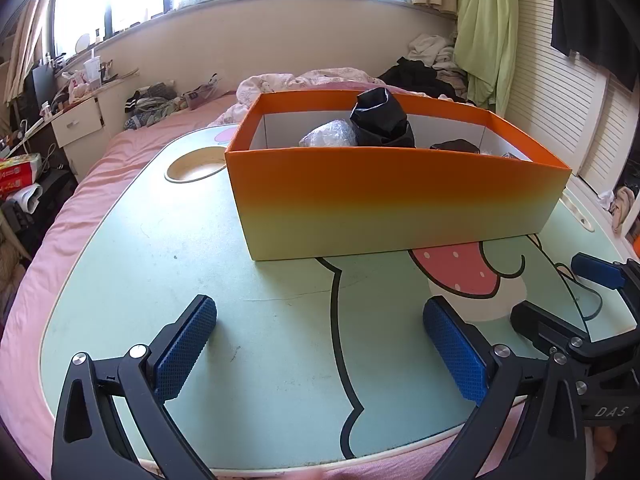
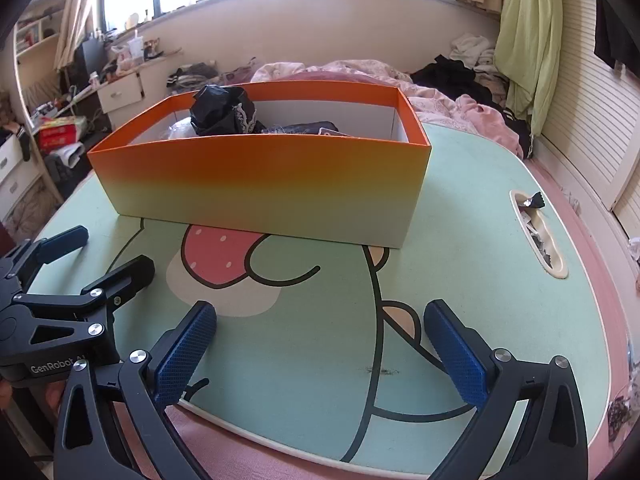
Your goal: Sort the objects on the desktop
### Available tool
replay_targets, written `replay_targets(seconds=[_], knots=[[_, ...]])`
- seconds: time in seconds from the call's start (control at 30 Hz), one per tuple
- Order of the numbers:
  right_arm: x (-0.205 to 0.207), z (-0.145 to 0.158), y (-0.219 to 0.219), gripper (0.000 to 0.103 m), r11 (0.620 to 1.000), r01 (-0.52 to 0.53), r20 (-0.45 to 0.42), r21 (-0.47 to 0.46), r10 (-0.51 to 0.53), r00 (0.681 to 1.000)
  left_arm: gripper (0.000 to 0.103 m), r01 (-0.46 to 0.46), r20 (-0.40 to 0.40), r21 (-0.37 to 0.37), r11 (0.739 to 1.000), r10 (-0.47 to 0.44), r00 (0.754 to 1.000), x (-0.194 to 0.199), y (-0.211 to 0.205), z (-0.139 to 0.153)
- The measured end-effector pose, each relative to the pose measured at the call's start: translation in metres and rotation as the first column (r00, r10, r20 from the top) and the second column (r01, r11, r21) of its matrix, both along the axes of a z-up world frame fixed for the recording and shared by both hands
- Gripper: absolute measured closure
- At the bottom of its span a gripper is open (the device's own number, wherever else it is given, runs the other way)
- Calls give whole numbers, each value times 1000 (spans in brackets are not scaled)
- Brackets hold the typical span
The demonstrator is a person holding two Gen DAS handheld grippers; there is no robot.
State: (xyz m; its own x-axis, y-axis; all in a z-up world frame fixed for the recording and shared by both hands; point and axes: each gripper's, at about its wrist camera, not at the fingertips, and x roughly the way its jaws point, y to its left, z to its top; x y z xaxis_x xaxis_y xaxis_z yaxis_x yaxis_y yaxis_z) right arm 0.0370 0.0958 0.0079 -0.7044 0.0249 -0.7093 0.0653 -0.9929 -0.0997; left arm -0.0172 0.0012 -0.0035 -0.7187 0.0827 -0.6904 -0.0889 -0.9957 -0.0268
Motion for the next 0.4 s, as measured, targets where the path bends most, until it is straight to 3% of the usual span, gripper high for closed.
replay_targets(seconds=[0.4], knots=[[0,-1,-5,0,1000,-2,3,2,2,1000,0,0,4,0,1000,0,1000,2,2,1]])
